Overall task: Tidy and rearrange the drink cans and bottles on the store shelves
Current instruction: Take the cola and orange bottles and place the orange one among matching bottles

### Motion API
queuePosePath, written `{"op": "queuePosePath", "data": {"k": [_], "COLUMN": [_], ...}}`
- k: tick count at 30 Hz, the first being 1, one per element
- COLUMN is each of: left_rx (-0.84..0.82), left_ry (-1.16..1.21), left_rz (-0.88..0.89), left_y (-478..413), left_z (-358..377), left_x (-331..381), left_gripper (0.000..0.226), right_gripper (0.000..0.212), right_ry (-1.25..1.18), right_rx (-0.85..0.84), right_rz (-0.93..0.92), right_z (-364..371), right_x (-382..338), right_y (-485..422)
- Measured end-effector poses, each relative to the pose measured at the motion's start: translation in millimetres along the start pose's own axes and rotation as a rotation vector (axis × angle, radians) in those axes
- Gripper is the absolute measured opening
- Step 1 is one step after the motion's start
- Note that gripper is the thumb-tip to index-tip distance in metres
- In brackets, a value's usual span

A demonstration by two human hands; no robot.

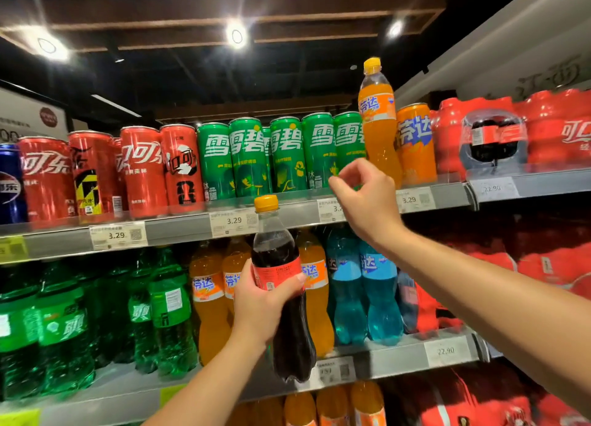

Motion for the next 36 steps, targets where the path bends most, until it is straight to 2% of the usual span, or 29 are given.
{"op": "queuePosePath", "data": {"k": [2,3,6,8,12,16,19,26,29,33,36], "left_rx": [-0.003,0.000,0.039,0.052,0.062,0.067,0.076,0.082,0.095,0.098,0.111], "left_ry": [0.002,0.005,0.012,0.015,0.017,0.007,0.003,-0.006,-0.016,-0.010,-0.017], "left_rz": [0.009,0.011,0.001,-0.006,-0.032,-0.038,-0.043,-0.058,-0.072,-0.073,-0.070], "left_y": [2.7,3.5,5.1,5.9,8.9,11.6,13.6,17.3,18.1,20.7,22.6], "left_z": [-10.7,-16.7,-35.5,-47.3,-69.2,-86.4,-96.8,-113.0,-117.3,-119.2,-119.5], "left_x": [0.3,0.1,-2.0,-4.5,-8.3,-9.5,-10.8,-18.9,-23.7,-26.0,-29.3], "left_gripper": [0.041,0.041,0.048,0.045,0.054,0.047,0.044,0.063,0.064,0.052,0.062], "right_gripper": [0.014,0.015,0.018,0.020,0.009,0.049,0.064,0.057,0.058,0.057,0.056], "right_ry": [-0.009,-0.011,0.016,0.048,0.141,0.271,0.311,0.375,0.347,0.336,0.355], "right_rx": [-0.025,-0.031,-0.047,-0.068,-0.131,-0.181,-0.157,-0.160,-0.166,-0.120,-0.044], "right_rz": [0.029,0.051,0.111,0.147,0.255,0.371,0.425,0.512,0.535,0.482,0.425], "right_z": [6.8,9.9,19.9,28.1,46.9,64.9,72.5,84.0,87.6,97.3,101.3], "right_x": [3.8,5.4,12.3,17.6,23.4,29.6,31.1,26.2,25.8,27.4,28.0], "right_y": [14.7,21.4,40.2,50.8,67.0,73.0,68.5,49.5,47.0,56.2,61.7]}}
Point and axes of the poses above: each hand's wrist, its own y-axis away from the middle knuckle, its own z-axis out of the palm, x = y × z, the point moved 1 cm from there along -y, towards the middle knuckle, and after that the axes turned 1 degree about -x, right-handed, at the moved point
